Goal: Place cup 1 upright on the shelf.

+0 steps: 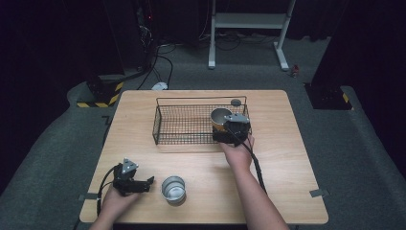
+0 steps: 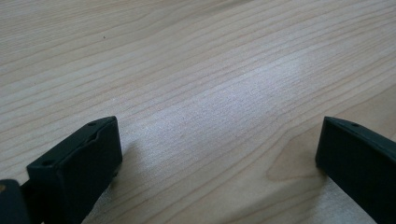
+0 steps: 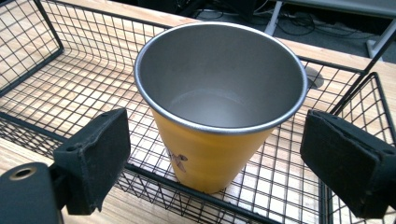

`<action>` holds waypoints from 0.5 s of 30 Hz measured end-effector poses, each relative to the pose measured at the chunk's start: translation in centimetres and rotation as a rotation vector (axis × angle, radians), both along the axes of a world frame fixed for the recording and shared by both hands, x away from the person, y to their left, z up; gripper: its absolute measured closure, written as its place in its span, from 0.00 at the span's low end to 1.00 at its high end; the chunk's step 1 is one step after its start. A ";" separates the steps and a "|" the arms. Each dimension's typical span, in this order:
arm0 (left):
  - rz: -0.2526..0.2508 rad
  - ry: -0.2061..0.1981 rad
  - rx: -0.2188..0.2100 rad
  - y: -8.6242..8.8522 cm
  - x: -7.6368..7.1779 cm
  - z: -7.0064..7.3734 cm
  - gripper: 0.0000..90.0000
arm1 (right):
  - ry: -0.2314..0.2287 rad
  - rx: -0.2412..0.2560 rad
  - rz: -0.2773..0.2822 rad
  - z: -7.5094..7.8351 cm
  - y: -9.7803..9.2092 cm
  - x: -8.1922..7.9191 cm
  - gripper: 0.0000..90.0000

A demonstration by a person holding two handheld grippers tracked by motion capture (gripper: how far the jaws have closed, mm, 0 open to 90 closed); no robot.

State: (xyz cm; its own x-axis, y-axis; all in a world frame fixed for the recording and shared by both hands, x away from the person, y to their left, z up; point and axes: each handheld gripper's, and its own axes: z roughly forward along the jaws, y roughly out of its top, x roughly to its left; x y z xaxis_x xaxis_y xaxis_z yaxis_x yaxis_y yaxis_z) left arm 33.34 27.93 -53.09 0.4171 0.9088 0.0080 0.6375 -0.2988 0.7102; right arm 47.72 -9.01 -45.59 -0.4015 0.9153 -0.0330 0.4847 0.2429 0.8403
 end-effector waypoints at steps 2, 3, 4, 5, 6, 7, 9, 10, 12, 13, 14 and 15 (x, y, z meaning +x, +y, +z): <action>0.000 0.001 0.000 0.0 0.0 0.0 0.01 | -0.003 0.004 0.002 0.1 -0.2 -0.3 0.10; 0.000 0.000 0.000 0.0 0.0 0.0 0.01 | -0.003 0.004 0.002 0.1 -0.2 -0.3 0.10; 0.000 0.000 0.000 0.0 0.0 0.0 0.01 | -0.006 0.006 0.002 0.1 -0.3 -0.4 0.10; 0.000 0.000 0.000 0.0 0.0 0.0 0.01 | -0.007 0.003 0.005 0.1 -0.4 -0.5 0.10; 0.000 0.000 0.000 0.0 0.0 0.0 0.01 | -0.007 0.005 0.004 0.1 -0.6 -0.7 0.10; 0.000 0.000 0.000 0.0 0.0 0.0 0.01 | -0.007 0.005 0.004 0.1 -0.6 -0.7 0.10; 0.000 0.000 0.000 0.0 0.0 0.0 0.01 | -0.007 0.011 0.005 0.1 -0.7 -1.0 0.10; 0.000 0.000 0.000 0.0 0.0 0.0 0.01 | -0.008 0.012 0.006 0.1 -0.8 -1.2 0.10; 0.000 0.000 0.000 0.0 0.0 0.0 0.01 | -0.011 0.017 0.016 0.1 -1.0 -1.7 0.10; 0.000 0.000 0.000 0.0 0.0 0.0 0.01 | -0.011 0.019 0.016 0.1 -1.0 -1.9 0.10; 0.000 0.000 0.000 0.0 0.0 0.0 0.01 | -0.013 0.025 0.019 0.0 -1.1 -2.2 0.10; 0.000 0.000 0.000 0.0 0.0 0.0 0.01 | -0.012 0.024 0.020 0.0 -1.2 -2.3 0.10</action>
State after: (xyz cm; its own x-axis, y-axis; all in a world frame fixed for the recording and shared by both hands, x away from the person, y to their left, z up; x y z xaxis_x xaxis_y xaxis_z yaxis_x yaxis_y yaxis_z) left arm 33.33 27.93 -53.09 0.4167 0.9090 0.0080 0.6375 -0.2985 0.7103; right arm 45.38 -10.22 -45.60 -0.4192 0.9077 -0.0158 0.4697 0.2317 0.8518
